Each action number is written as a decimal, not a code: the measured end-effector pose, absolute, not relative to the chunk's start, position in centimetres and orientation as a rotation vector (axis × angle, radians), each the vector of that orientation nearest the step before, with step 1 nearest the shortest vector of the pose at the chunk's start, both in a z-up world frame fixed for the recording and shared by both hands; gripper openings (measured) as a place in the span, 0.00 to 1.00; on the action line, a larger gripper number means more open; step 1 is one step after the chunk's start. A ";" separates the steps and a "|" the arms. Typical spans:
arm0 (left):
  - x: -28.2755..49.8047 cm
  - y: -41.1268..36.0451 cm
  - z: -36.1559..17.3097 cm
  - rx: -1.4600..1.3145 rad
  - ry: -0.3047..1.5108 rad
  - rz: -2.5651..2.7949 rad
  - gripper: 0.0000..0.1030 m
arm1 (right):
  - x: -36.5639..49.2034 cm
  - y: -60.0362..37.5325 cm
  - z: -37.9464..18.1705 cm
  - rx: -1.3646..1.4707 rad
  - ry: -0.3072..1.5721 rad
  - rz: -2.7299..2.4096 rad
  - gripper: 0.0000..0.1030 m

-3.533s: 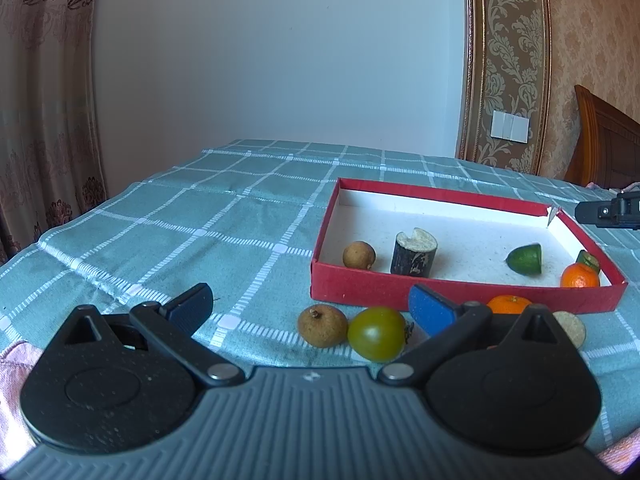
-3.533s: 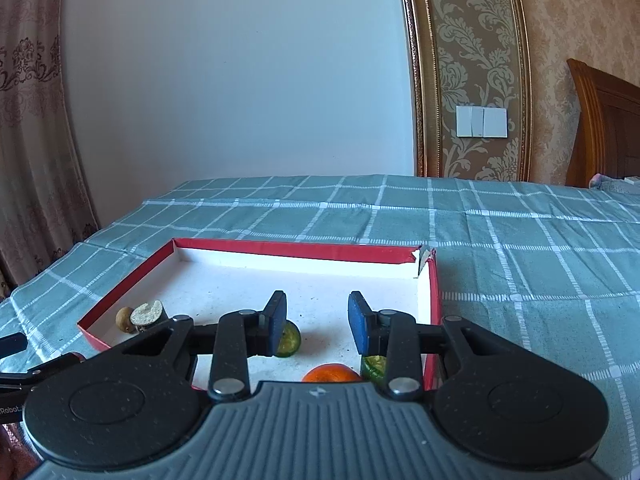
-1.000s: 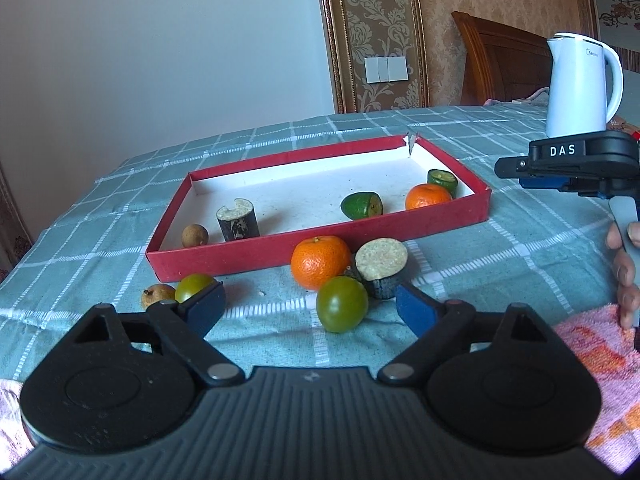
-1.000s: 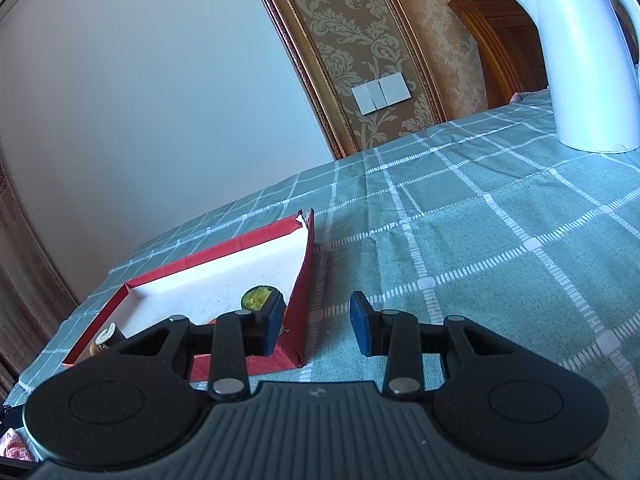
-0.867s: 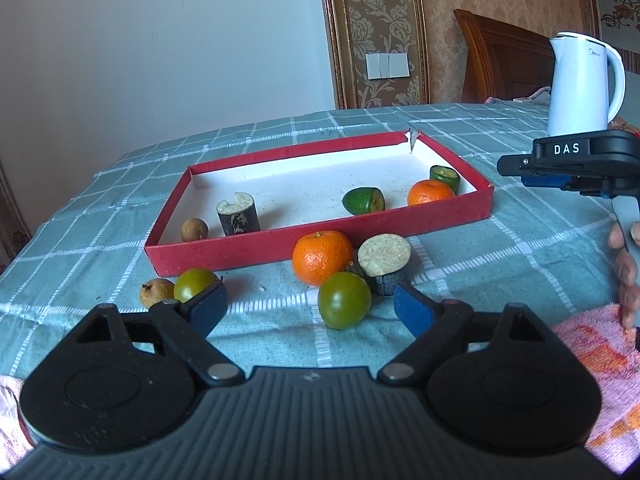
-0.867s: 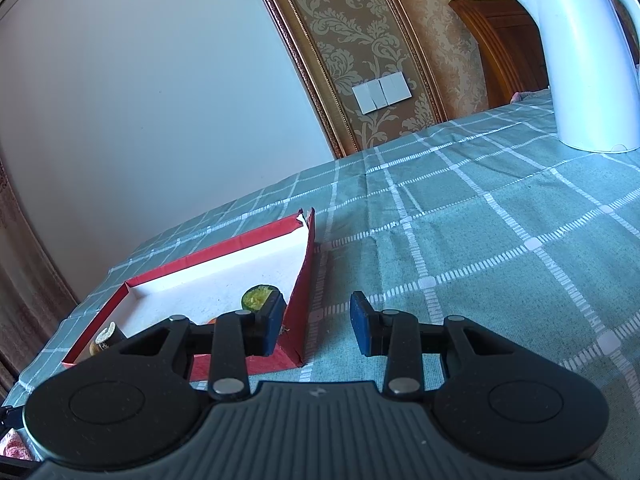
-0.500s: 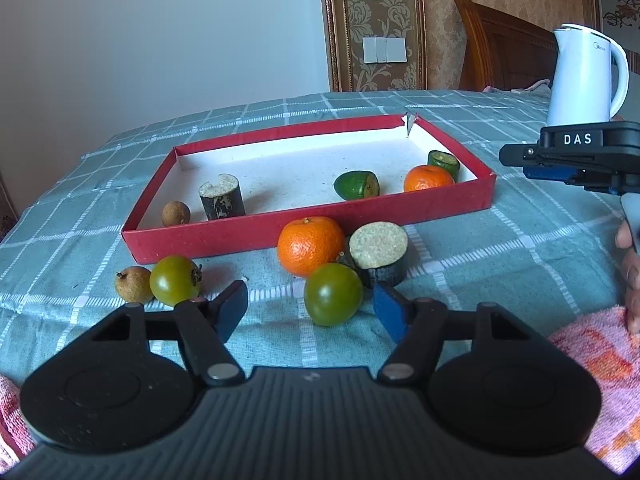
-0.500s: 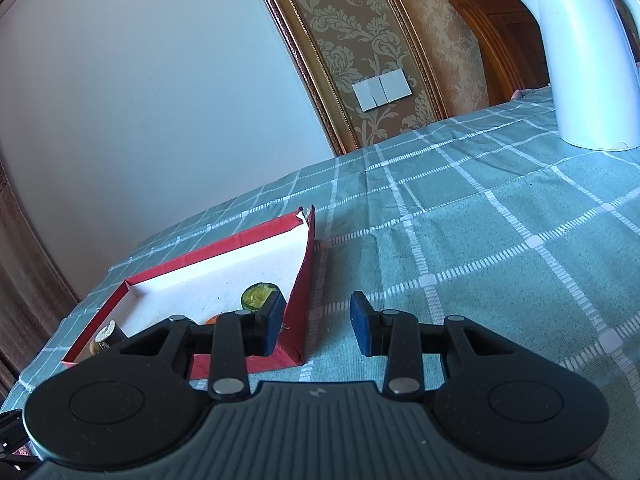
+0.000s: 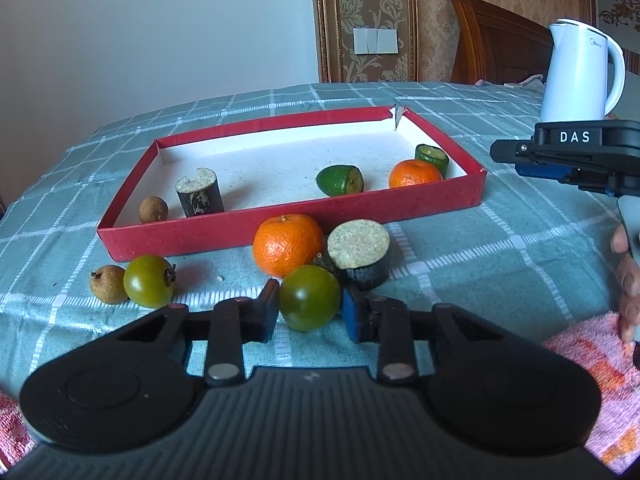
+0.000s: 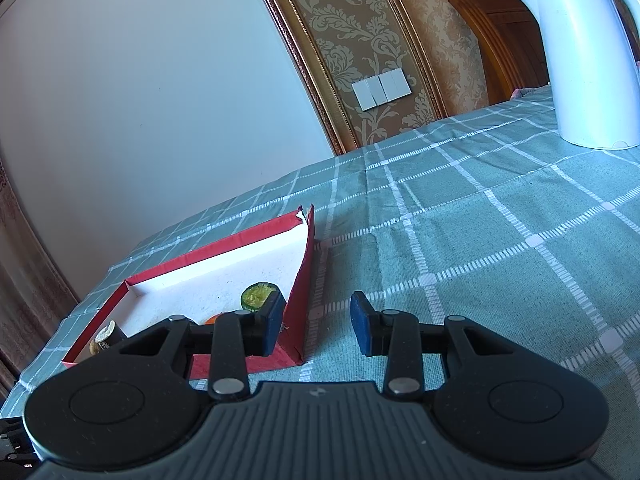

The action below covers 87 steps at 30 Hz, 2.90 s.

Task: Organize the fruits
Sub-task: 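Reach the left gripper to the green tomato and close on it, then carry the green tomato into the red tray and open the left gripper, then reach the right gripper to the cut dark-skinned slice and close on it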

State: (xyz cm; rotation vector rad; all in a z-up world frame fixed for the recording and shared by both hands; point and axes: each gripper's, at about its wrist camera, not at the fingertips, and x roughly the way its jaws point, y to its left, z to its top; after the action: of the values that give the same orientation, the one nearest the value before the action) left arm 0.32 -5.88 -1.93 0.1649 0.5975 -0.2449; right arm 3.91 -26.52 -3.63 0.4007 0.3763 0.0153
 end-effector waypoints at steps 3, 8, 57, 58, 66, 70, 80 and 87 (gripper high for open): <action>0.2 -5.9 -1.9 0.166 0.595 -0.235 0.29 | 3.9 -26.5 -3.7 0.402 0.377 0.014 0.35; -0.1 -5.5 -1.5 0.181 0.572 -0.192 0.29 | 4.0 -26.5 -3.6 0.401 0.377 0.015 0.35; 10.4 2.8 2.2 0.113 0.498 0.074 0.29 | 4.3 -26.7 -3.8 0.425 0.397 0.023 0.35; 10.6 2.5 2.0 0.118 0.503 0.068 0.29 | 4.3 -26.7 -3.8 0.426 0.398 0.024 0.35; 12.4 1.3 1.4 0.146 0.520 0.058 0.30 | 4.5 -26.7 -3.9 0.432 0.407 0.032 0.35; 13.0 1.1 1.1 0.162 0.527 0.074 0.43 | 4.4 -26.8 -3.9 0.436 0.407 0.031 0.37; 8.7 1.5 1.7 0.158 0.502 0.082 0.77 | 4.3 -26.7 -3.8 0.432 0.401 0.023 0.42; 4.3 2.2 2.0 0.100 0.479 0.045 0.91 | 4.1 -26.7 -3.7 0.425 0.393 0.016 0.42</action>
State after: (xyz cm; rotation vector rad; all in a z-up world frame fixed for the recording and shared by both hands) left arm 4.25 2.22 2.03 0.1002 0.4791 0.0447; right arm 4.09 -26.67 -3.75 0.4246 0.3926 0.0159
